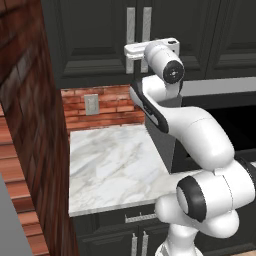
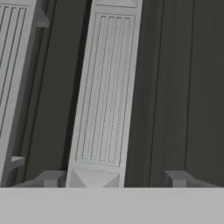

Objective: The dining table condiment station is running low on ketchup. Refill the condiment station by opening the cabinet and taking the ketchup from the cabinet and placing it on the dining table.

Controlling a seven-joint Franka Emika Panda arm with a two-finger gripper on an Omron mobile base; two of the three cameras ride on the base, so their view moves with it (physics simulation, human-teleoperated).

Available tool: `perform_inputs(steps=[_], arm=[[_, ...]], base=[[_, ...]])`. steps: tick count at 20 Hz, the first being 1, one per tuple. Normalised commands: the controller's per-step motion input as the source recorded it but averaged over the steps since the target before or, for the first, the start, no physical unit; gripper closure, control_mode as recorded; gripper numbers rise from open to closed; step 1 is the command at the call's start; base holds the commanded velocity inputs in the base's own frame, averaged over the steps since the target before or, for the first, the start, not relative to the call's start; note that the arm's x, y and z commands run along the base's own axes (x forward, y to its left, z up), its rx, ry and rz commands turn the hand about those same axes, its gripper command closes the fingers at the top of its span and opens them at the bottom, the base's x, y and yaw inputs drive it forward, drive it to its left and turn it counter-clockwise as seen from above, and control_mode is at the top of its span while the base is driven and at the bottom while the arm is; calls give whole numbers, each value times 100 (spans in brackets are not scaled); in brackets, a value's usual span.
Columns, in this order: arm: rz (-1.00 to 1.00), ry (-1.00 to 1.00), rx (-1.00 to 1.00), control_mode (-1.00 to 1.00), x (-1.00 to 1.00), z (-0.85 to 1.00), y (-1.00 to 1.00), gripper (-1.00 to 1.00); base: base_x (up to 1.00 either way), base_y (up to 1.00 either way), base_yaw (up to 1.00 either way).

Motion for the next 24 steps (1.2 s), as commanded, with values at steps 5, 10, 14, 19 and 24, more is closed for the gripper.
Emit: perform_inputs(steps=[5, 10, 14, 19, 24], arm=[[0, 0, 0, -100, 3, 0, 0, 100], [0, 0, 0, -100, 0, 0, 0, 100], [0, 0, 0, -100, -35, 1, -11, 100], [-7, 0, 0, -100, -96, 9, -39, 100], [-15, 0, 3, -100, -100, 17, -58, 100]], base=[[0, 0, 0], [0, 0, 0], [0, 0, 0], [0, 0, 0], [0, 0, 0]])
